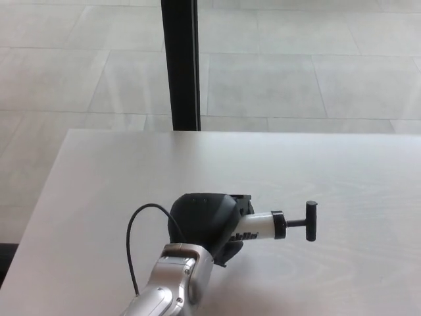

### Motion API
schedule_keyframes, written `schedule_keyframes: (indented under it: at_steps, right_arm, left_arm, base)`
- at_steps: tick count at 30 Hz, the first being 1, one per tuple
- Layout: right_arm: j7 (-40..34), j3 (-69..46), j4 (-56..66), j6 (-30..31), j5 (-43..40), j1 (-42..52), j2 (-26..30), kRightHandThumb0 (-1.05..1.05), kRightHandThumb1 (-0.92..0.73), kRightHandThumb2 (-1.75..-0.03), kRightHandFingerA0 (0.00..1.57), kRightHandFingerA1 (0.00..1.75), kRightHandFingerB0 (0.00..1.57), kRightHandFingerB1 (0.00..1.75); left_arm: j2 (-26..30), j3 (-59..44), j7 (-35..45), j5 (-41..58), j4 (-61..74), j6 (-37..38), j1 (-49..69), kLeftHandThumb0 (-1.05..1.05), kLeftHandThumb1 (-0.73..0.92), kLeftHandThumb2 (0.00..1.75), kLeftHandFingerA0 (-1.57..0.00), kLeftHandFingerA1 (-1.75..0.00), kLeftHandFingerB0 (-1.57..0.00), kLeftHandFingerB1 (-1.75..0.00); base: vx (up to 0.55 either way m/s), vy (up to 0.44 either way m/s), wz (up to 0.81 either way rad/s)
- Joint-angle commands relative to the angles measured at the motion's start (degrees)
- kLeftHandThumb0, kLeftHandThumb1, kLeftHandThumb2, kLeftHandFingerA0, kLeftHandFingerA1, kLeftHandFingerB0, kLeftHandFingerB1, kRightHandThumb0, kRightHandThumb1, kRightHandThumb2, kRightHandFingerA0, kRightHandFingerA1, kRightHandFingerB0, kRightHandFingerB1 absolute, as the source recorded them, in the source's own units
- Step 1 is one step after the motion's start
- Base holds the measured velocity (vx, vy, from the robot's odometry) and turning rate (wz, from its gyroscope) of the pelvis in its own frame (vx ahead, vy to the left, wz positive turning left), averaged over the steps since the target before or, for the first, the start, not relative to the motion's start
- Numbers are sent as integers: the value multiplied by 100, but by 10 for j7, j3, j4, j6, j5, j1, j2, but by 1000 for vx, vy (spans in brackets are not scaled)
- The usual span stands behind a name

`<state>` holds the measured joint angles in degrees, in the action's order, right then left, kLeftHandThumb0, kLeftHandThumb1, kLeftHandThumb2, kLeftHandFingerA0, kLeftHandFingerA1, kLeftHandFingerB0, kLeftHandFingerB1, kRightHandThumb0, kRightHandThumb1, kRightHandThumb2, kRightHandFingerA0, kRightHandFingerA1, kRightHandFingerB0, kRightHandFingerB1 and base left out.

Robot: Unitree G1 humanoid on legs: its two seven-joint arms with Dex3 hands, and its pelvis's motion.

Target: The robot uses its left hand to lift the air pump kept on the middle of the desk and use the right hand to compress the handle

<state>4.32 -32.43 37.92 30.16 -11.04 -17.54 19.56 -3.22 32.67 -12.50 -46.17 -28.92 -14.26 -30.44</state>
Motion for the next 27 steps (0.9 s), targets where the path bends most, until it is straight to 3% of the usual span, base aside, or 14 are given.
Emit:
schedule_keyframes:
  at_steps: [1, 2, 3, 4, 5, 6, 8, 9, 16, 19, 22, 24, 27]
  right_arm:
    - [-8, -8, 15, 35, -39, 3, -2, -83, -92, -76, 16, 60, 35, 43]
    - [-15, -4, 18, 39, -36, 1, -5, -84, -92, -75, 18, 61, 39, 43]
    - [-19, 0, 23, 39, -37, 3, -10, -85, -92, -73, 22, 61, 41, 43]
    - [-20, 1, 22, 39, -37, 0, -10, -85, -92, -73, 22, 61, 41, 43]
    - [-22, 3, 24, 40, -37, 0, -12, -85, -92, -74, 21, 63, 41, 44]
    - [-25, 7, 29, 45, -33, 0, -11, -85, -92, -77, 20, 57, 38, 42]
    - [-28, 11, 33, 52, -30, 0, -10, -87, -91, -79, 14, 57, 35, 45]
    - [-27, 9, 31, 51, -33, -1, -9, -86, -92, -79, 13, 58, 35, 45]
    - [-26, 12, 27, 56, -36, 10, -19, -87, -91, -79, 19, 57, 34, 45]
    - [-31, 14, 28, 62, -35, 11, -24, -87, -92, -76, 21, 57, 35, 45]
    - [-30, 16, 24, 62, -33, 18, -25, -83, -92, -80, 19, 56, 33, 45]
    - [-25, 3, 9, 59, -42, 22, -24, -86, -92, -77, 18, 56, 32, 44]
    - [-17, -5, -4, 56, -46, 32, -18, -84, -92, -74, 19, 56, 31, 43]
  left_arm:
    - [-25, -17, 30, 27, -16, -39, -2, -29, 64, 71, -81, -153, -55, -73]
    - [-23, -9, 44, 14, -25, -52, -13, -36, 61, 72, -75, -147, -47, -68]
    - [-21, 17, 116, -13, -27, -111, -31, -70, 51, 91, -34, -77, -17, -54]
    - [-20, 17, 117, -13, -26, -114, -33, -70, 51, 91, -34, -77, -17, -54]
    - [-21, 18, 130, -11, -27, -123, -37, -76, 49, 88, -17, -62, -8, -47]
    - [-16, 21, 158, -8, -25, -130, -42, -95, 54, 96, 0, -16, 0, 0]
    - [-5, 26, 203, -1, -20, -137, -49, -97, 55, 97, 0, -16, 0, 0]
    - [-1, 28, 216, 0, -20, -139, -53, -97, 69, 62, 0, 0, 0, 0]
    - [27, 33, 245, 1, -2, -126, -51, -105, 76, 70, 0, 0, 0, 0]
    - [39, 39, 256, -9, 9, -128, -55, -105, 78, 66, 0, 0, 0, 0]
    - [55, 10, 265, 18, 50, -118, -50, -105, 80, 67, 0, 0, 0, 0]
    - [89, -54, 266, 62, 147, -94, -34, -105, 85, 67, 0, 0, 0, 0]
    - [116, -113, 261, 103, 225, -58, -10, -102, 81, 65, 0, 0, 0, 0]
  base:
    - [0, 0, 0]
    - [0, 0, 0]
    - [0, 0, 0]
    - [0, 0, 0]
    - [0, 0, 0]
    - [0, 0, 0]
    - [0, 0, 0]
    - [0, 0, 0]
    - [0, 0, 0]
    - [0, 0, 0]
    - [0, 0, 0]
    - [0, 0, 0]
    - [0, 0, 0]
